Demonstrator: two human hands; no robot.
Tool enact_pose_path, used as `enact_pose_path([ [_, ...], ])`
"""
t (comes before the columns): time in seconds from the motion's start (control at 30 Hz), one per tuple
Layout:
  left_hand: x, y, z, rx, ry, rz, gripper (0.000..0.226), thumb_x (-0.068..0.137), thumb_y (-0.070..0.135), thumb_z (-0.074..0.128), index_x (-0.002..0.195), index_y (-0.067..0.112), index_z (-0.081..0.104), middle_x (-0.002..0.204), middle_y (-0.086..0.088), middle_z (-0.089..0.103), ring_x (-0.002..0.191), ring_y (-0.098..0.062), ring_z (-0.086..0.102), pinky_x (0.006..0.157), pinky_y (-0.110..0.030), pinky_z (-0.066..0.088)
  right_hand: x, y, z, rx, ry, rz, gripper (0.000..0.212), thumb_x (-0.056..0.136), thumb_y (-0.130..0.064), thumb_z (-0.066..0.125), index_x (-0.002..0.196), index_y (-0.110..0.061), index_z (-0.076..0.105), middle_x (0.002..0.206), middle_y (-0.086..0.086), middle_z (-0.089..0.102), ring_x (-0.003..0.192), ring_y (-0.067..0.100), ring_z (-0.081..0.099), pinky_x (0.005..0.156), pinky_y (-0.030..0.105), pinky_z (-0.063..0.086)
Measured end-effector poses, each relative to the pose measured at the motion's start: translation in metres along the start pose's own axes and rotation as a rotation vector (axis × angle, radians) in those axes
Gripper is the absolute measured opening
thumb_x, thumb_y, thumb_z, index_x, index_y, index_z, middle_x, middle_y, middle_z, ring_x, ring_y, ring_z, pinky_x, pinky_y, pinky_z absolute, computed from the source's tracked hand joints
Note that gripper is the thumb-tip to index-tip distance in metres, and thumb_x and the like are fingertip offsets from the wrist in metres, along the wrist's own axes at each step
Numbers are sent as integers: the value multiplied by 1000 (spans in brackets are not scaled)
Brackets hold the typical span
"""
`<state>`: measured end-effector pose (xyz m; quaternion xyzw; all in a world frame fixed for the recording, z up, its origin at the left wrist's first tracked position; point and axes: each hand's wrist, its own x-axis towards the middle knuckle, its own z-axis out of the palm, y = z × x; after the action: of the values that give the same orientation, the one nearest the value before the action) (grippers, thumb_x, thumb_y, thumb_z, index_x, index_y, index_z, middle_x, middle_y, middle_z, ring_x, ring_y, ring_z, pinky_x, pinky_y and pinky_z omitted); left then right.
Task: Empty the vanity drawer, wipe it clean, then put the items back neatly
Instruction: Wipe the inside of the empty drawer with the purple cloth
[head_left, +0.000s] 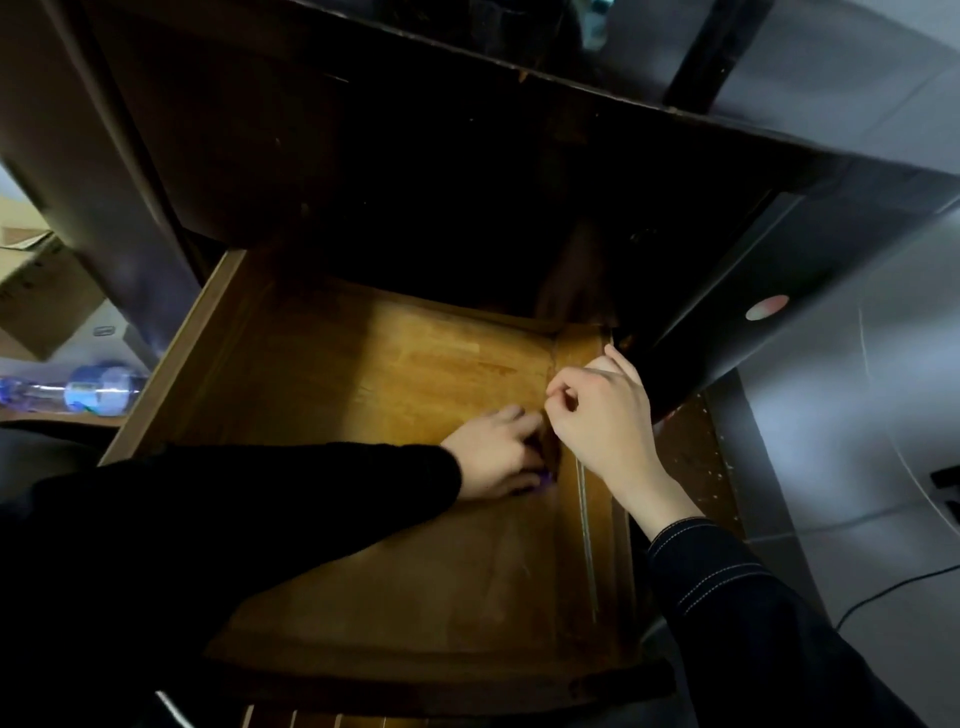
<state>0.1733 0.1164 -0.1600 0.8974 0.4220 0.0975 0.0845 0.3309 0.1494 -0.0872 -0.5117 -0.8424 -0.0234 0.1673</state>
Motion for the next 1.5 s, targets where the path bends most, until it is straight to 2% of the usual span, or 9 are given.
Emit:
enact_pose_path([
  [0.1,42,-20,-6,-10,64,-268,43,93,39,59,129,15,60,124,-10,50,108,-30,46,88,-42,45,0,0,0,18,12,4,17,92,-19,60,82,-19,74,63,-6,58,80,15,59,125,33,22],
  [0.23,62,-19,0,-66,109,-425,32,90,29,56,116,13,66,120,-6,52,109,-32,45,83,-42,44,1,0,0,22,15,10,18,92,-18,59,82,-18,74,63,-5,58,81,16,59,124,35,23],
  [0.43,16,9,1,-172,-23,-129,26,86,29,64,110,21,72,116,-3,58,102,-26,45,87,-41,45,0,-3,-2,-2,-6,1,19,93,-20,57,83,-21,74,65,-6,61,84,14,59,125,32,18],
  [0.57,-14,23,12,-147,-32,91,23,91,32,62,111,30,73,110,2,56,102,-23,46,80,-39,42,0,-3,-3,1,-19,0,18,91,-20,58,83,-21,74,64,-7,61,85,14,59,125,30,16],
  [0.8,47,-25,-5,-84,117,-243,23,87,28,64,100,12,75,115,-8,59,102,-33,48,78,-41,46,0,-3,-4,35,-14,15,18,93,-17,59,83,-17,74,62,-9,53,81,16,58,125,36,22],
  [0.93,69,-36,-9,-73,127,-393,21,87,26,59,98,13,72,112,-7,58,102,-33,48,77,-40,45,1,-4,-5,54,-17,13,17,92,-16,60,84,-17,75,61,-12,47,80,16,59,125,39,24],
  [1.1,34,-8,-4,-91,51,-236,27,90,32,62,111,20,73,120,-4,56,105,-29,45,87,-43,44,0,-6,-7,33,-13,12,18,92,-18,58,83,-18,75,63,-8,55,83,16,59,125,36,22],
  [1.33,-29,14,3,-168,-69,179,22,94,32,63,112,28,74,112,-1,59,101,-24,49,81,-37,43,0,-4,-5,26,-16,18,18,90,-19,59,81,-19,74,63,-6,58,84,15,58,126,32,17],
  [1.5,7,-23,-9,-116,31,-83,27,94,33,62,118,27,73,117,-3,57,102,-25,47,88,-36,41,0,-3,-3,15,-10,23,19,93,-21,57,84,-19,74,63,-5,59,85,16,59,125,32,18],
])
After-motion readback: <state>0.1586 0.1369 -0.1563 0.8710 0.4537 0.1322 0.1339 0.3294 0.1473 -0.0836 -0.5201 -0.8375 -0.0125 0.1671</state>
